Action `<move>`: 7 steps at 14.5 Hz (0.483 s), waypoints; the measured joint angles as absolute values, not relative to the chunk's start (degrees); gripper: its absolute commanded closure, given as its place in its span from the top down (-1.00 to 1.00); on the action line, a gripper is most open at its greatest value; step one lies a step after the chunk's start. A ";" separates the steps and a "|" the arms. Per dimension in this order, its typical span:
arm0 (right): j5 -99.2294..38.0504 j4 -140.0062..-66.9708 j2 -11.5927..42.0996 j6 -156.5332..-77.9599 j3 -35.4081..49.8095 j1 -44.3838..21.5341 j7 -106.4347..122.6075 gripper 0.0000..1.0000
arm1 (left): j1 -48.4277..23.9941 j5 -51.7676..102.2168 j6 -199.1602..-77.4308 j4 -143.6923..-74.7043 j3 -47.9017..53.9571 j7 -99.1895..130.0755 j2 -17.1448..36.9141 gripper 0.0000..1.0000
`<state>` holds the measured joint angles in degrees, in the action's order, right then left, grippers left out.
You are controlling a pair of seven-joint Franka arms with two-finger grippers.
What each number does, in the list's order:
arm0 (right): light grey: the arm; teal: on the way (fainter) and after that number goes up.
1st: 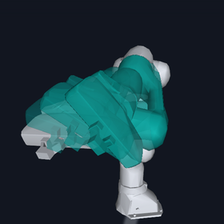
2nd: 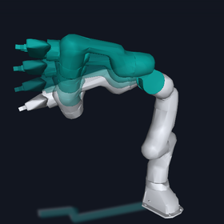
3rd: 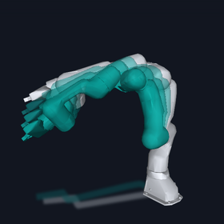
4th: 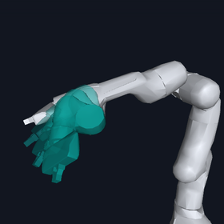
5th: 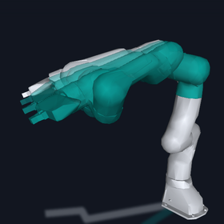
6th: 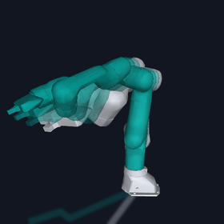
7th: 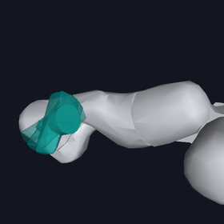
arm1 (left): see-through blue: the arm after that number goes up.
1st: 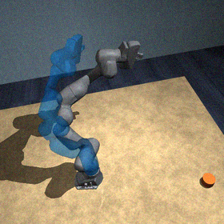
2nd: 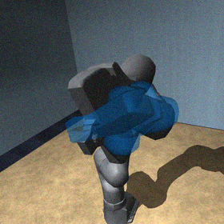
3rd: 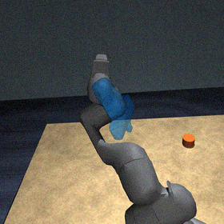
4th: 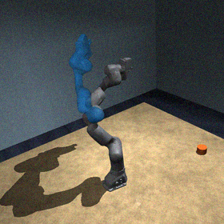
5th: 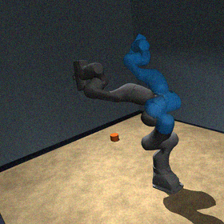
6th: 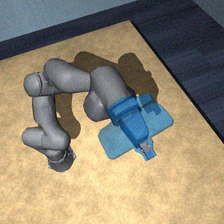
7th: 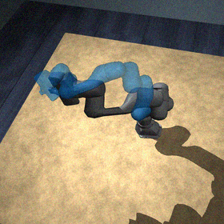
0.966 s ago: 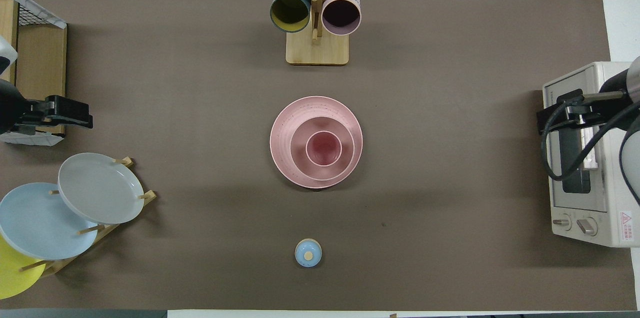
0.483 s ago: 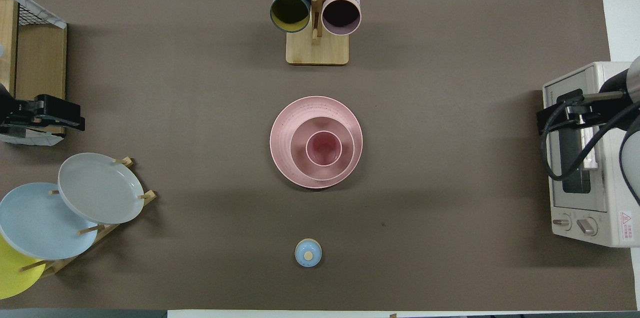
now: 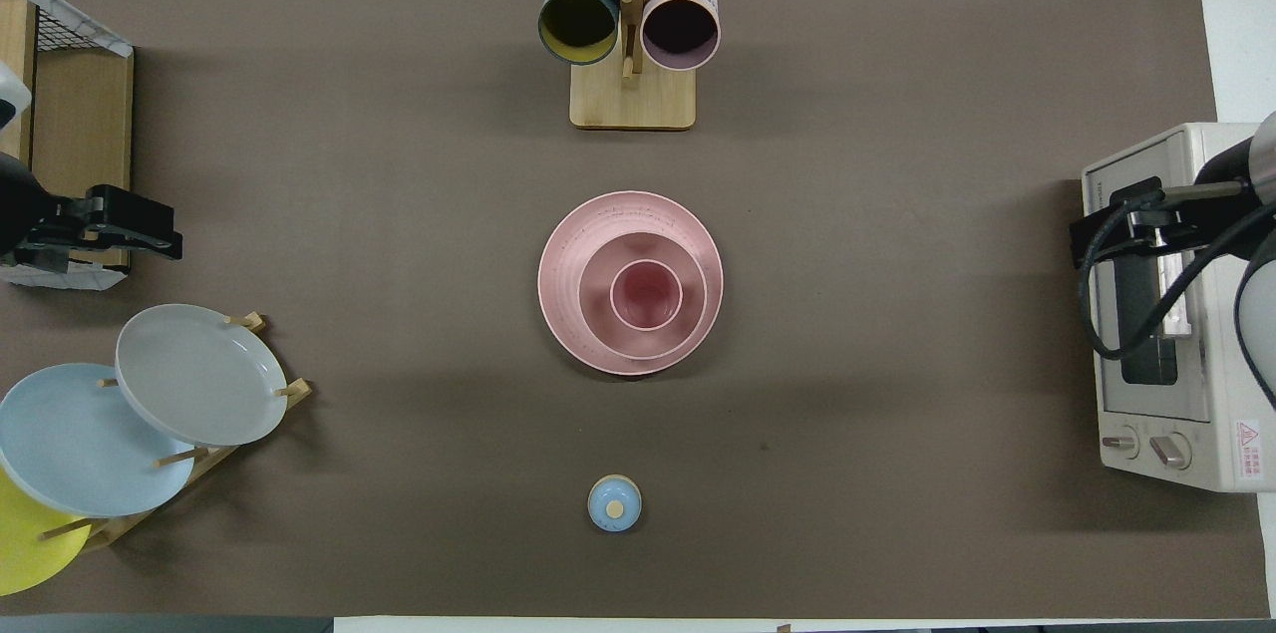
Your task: Organize tableware
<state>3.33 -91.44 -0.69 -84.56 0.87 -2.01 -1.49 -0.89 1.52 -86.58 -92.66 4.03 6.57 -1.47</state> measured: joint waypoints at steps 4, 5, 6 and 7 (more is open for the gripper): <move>3.33 -91.45 -0.70 -84.56 0.87 -2.01 -1.49 1.00 | 1.23 1.74 -86.74 -92.65 5.15 6.13 -1.47 1.00; 3.33 -91.44 -0.70 -84.56 0.87 -2.01 -1.49 1.00 | 1.28 1.76 -86.75 -92.65 5.17 6.10 -1.47 1.00; 3.33 -91.44 -0.70 -84.56 0.87 -2.01 -1.49 1.00 | 1.28 1.78 -86.75 -92.65 5.23 6.07 -1.47 1.00; 3.33 -91.44 -0.70 -84.56 0.87 -2.01 -1.49 1.00 | 1.28 1.79 -86.75 -92.65 5.32 6.06 -1.47 1.00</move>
